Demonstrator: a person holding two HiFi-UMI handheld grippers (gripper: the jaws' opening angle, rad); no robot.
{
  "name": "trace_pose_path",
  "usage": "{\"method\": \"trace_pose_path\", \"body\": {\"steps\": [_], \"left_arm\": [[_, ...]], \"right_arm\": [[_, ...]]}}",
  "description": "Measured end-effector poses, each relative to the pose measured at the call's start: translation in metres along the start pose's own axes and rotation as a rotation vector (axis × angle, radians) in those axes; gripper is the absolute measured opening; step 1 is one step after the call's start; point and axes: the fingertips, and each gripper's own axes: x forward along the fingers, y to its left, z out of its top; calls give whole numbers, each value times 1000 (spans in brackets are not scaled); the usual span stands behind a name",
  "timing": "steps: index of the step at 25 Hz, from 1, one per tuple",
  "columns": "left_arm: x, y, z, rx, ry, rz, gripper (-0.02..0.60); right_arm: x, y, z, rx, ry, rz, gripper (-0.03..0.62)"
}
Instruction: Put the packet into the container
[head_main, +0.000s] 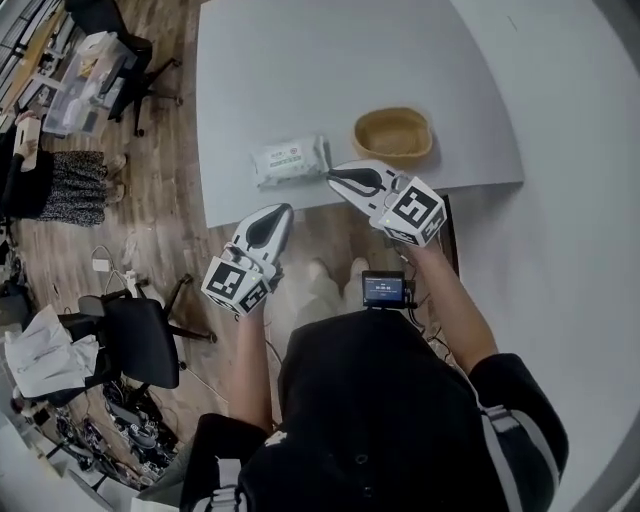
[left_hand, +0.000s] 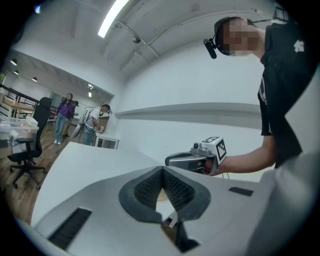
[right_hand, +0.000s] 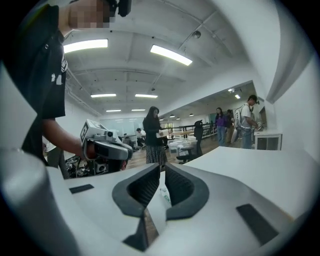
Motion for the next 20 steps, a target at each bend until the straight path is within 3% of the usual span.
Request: {"method": "trace_pose_path", "body": {"steps": [5,7,11,13,20], "left_arm": [[1,41,-27,-33,0,26,8],[4,51,-31,-34,11,15,8],[-3,67,-40,-59,26,18,8],[-9,73,-44,-76,26,33,8],[-25,82,-51,-110,27,63,8]], "right_arm": [[57,-9,-27,-75,156,109,28],[82,-17,-33,-94,223,157,167],[135,-25,-65,-197,440,261,299],[157,-28,-84,-257,537,302,413],[188,-27,-157,-442,856,427,482]]}}
